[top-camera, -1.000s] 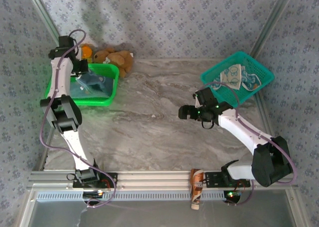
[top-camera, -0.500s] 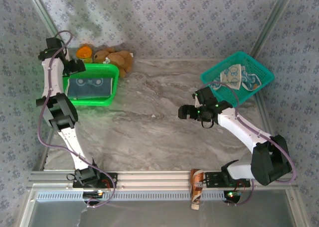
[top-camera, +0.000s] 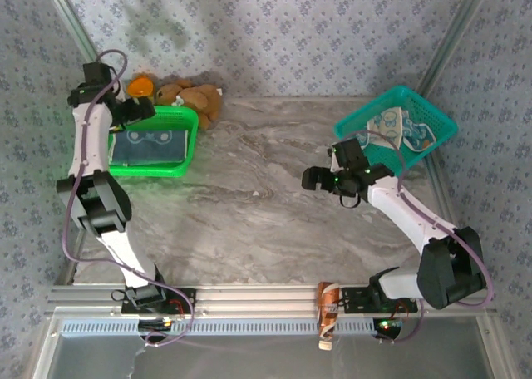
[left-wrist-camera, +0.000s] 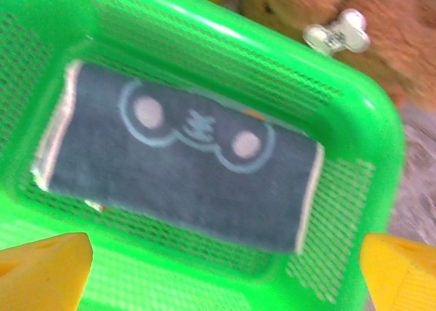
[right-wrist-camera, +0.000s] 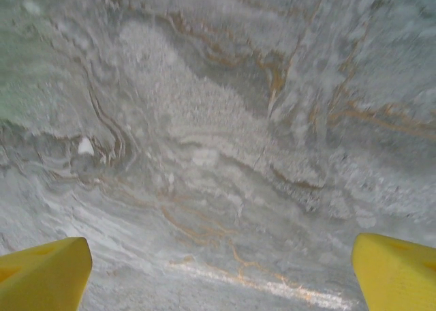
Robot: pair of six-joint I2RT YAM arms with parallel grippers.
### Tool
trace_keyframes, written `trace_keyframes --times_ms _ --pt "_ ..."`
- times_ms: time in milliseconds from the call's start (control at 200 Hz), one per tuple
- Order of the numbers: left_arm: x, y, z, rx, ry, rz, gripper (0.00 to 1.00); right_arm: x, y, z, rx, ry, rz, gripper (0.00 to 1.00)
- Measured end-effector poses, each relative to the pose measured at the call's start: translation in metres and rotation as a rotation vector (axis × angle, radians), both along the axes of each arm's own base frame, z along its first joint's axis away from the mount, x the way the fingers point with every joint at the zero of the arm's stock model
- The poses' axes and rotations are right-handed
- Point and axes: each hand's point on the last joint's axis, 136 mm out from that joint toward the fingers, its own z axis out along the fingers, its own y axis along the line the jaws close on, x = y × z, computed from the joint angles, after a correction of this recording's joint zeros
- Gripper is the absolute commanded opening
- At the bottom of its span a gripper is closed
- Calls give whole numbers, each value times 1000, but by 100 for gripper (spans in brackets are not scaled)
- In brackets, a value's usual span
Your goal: Fold and stack the towels
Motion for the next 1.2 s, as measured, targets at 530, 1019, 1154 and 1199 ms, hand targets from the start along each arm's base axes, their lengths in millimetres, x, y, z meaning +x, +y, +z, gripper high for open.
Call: trace_keyframes --times_ms 530,1019,1154,1199 --pt "-109 -154 -25 -175 5 -201 100 85 -110 51 -76 -148 -364 100" --pt "-141 -207 -38 -192 35 -255 100 171 -222 -2 -140 -46 -621 78" --pt "-143 -207 -31 -205 19 -244 100 198 -224 -17 -126 -31 -638 73" --pt "-143 -207 -28 -206 11 -244 100 208 -224 -22 -118 -26 -644 73"
